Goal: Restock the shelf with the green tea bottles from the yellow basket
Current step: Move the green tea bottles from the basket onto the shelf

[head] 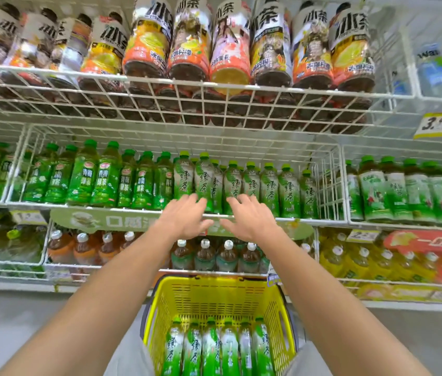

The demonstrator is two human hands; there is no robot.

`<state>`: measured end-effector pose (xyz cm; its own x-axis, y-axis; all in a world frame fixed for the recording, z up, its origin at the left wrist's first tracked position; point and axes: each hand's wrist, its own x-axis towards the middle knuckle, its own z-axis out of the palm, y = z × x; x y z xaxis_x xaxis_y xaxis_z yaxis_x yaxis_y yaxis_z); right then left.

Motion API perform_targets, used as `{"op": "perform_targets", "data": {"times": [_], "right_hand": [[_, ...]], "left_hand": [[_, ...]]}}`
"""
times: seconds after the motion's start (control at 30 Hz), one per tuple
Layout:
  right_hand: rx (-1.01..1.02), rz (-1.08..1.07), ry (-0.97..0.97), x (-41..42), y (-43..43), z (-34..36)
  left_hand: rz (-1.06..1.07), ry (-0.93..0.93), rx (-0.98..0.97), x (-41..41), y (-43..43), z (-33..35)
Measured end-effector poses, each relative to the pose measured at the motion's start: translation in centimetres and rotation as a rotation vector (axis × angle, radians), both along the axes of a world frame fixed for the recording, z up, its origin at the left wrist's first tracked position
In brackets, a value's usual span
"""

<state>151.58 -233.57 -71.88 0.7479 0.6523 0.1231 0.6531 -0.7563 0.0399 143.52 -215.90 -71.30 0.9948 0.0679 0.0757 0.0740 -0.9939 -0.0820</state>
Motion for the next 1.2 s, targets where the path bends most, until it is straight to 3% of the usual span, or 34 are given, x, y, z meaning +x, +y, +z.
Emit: {"op": "perform_targets", "data": {"times": [0.27,0.73,1.0,1.2], "right_hand": [[-0.046,-0.019,0.165,-3.3,-2.6,-8.8],[-0.211,-0.077,0.532,-6.0,-2.5,-27.8],[-0.265,-0.122,0.727,-5.7,-0.8,-35.9],[-0.285,-0.138,0.772,-4.5,1.0,-39.9]], "left_hand": [[0.033,0.154,-0.066,-3.8,-1.2,-9.3],[0.191,0.587,-0.240,-6.5,0.7,-29.3],[0.264,0.679,-0.392,-4.6,2.0,-36.3],[0.275,0.706,-0.532,-1.7,1.1,-40.4]]}}
